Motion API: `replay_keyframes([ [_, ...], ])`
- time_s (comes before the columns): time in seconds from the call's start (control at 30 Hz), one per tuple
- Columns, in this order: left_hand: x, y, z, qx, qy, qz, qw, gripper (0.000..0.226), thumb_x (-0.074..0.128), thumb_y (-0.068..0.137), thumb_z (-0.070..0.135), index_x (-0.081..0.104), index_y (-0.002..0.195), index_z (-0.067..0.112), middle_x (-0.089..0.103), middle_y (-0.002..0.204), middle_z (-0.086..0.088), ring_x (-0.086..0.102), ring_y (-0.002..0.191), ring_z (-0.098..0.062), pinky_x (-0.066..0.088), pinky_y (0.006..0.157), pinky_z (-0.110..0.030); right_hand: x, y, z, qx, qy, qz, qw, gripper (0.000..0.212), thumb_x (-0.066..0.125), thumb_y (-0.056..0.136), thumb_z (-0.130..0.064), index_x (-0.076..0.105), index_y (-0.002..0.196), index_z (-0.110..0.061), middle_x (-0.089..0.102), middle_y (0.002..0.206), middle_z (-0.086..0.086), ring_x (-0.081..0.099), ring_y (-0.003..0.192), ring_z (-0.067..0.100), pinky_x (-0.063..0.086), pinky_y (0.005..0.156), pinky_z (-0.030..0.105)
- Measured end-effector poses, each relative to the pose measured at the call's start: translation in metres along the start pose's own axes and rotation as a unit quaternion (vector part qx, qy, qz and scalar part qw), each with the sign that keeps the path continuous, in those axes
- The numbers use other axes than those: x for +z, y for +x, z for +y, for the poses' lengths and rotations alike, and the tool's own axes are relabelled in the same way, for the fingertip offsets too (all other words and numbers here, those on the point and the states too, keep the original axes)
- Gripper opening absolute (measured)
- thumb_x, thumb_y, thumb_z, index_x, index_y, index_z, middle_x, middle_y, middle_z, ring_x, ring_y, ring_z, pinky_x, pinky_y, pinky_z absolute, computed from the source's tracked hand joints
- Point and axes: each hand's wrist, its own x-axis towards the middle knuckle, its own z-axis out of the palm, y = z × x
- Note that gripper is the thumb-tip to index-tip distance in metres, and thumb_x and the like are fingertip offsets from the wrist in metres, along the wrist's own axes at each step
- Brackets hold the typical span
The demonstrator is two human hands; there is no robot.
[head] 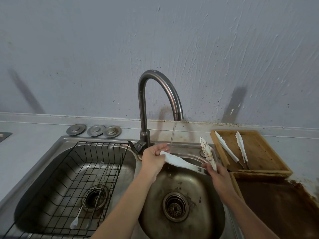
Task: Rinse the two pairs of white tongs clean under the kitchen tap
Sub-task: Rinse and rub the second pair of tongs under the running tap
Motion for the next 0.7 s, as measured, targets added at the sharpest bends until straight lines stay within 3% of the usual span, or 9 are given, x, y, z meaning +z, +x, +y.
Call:
replay_keyframes([
  [0.07, 0.005, -0.002, -0.001, 0.017, -0.049, 0.043, 0.998, 0.04, 0.051, 0.078, -0.021, 0.061, 0.109, 0.003, 0.07, 0.087, -0.001, 0.065, 0.081, -0.004, 0.054, 0.086, -0.026, 0.006, -0.004, 0.001, -0.008, 0.018, 0.009, 1.0, 0.022, 0.048, 0.095, -0.02, 0.064, 0.104, -0.009, 0.055, 0.086, -0.006, 0.048, 0.075, 0.003, 0.047, 0.083, 0.043],
  [0.13, 0.012, -0.005, -0.007, 0.022, -0.088, 0.089, 0.992, 0.035, 0.06, 0.077, -0.016, 0.059, 0.104, 0.005, 0.068, 0.084, 0.001, 0.064, 0.077, -0.004, 0.054, 0.077, -0.019, 0.013, -0.005, 0.003, -0.018, 0.031, 0.017, 0.999, 0.022, 0.049, 0.095, -0.019, 0.062, 0.109, -0.009, 0.056, 0.086, -0.009, 0.051, 0.077, 0.005, 0.048, 0.087, 0.047],
  [0.2, 0.021, -0.007, -0.017, 0.007, -0.065, 0.127, 0.99, 0.034, 0.066, 0.074, -0.011, 0.058, 0.104, 0.004, 0.066, 0.088, -0.002, 0.064, 0.082, -0.013, 0.053, 0.077, -0.024, 0.019, -0.005, 0.004, -0.037, 0.017, 0.031, 0.999, 0.02, 0.052, 0.094, -0.018, 0.062, 0.109, -0.012, 0.06, 0.09, -0.003, 0.055, 0.082, 0.009, 0.05, 0.075, 0.038],
  [0.27, 0.024, -0.007, -0.025, -0.04, -0.023, 0.142, 0.989, 0.029, 0.069, 0.077, -0.002, 0.055, 0.101, 0.006, 0.063, 0.092, -0.007, 0.062, 0.08, -0.018, 0.053, 0.069, -0.026, 0.021, -0.004, 0.004, -0.048, 0.009, 0.045, 0.998, 0.014, 0.052, 0.093, -0.015, 0.061, 0.104, -0.012, 0.06, 0.084, -0.001, 0.054, 0.077, 0.012, 0.042, 0.063, 0.027],
  [0.37, 0.015, -0.007, -0.024, -0.128, -0.043, 0.031, 0.99, 0.004, 0.052, 0.093, 0.012, 0.054, 0.093, 0.009, 0.066, 0.09, -0.014, 0.067, 0.075, -0.021, 0.058, 0.057, -0.026, 0.015, 0.001, 0.006, -0.063, -0.014, 0.061, 0.996, 0.014, 0.054, 0.091, -0.01, 0.059, 0.086, -0.022, 0.056, 0.073, 0.002, 0.049, 0.066, 0.014, 0.037, 0.057, 0.029],
  [0.43, 0.007, -0.002, -0.025, -0.137, -0.01, -0.06, 0.989, 0.02, 0.038, 0.1, 0.019, 0.056, 0.096, 0.01, 0.068, 0.086, -0.011, 0.068, 0.075, -0.017, 0.058, 0.059, -0.023, 0.009, 0.006, 0.007, -0.05, -0.028, 0.056, 0.997, 0.013, 0.052, 0.093, -0.015, 0.058, 0.086, -0.024, 0.055, 0.073, 0.003, 0.047, 0.063, 0.015, 0.036, 0.055, 0.029],
  [0.57, 0.004, 0.004, -0.024, -0.054, 0.0, -0.127, 0.99, 0.028, 0.038, 0.098, 0.006, 0.049, 0.123, 0.002, 0.059, 0.108, -0.012, 0.059, 0.097, -0.018, 0.058, 0.069, -0.019, 0.005, 0.012, 0.011, 0.019, -0.037, 0.039, 0.998, 0.019, 0.047, 0.096, -0.025, 0.059, 0.085, -0.015, 0.052, 0.069, 0.005, 0.046, 0.06, 0.015, 0.036, 0.054, 0.027],
  [0.63, 0.004, 0.003, -0.023, -0.011, -0.058, -0.137, 0.989, 0.028, 0.043, 0.095, -0.002, 0.049, 0.121, 0.004, 0.059, 0.11, -0.011, 0.058, 0.102, -0.021, 0.058, 0.071, -0.019, 0.007, 0.011, 0.011, 0.031, -0.042, 0.029, 0.998, 0.023, 0.045, 0.096, -0.026, 0.056, 0.079, -0.015, 0.049, 0.063, 0.003, 0.045, 0.056, 0.015, 0.037, 0.052, 0.028],
  [0.7, 0.005, 0.003, -0.024, 0.024, -0.084, -0.13, 0.988, 0.021, 0.053, 0.089, -0.005, 0.056, 0.106, 0.007, 0.063, 0.103, -0.012, 0.062, 0.099, -0.023, 0.057, 0.077, -0.026, 0.007, 0.01, 0.011, 0.035, -0.057, 0.022, 0.997, 0.025, 0.047, 0.096, -0.026, 0.055, 0.075, -0.014, 0.048, 0.061, 0.002, 0.046, 0.055, 0.015, 0.039, 0.054, 0.029],
])
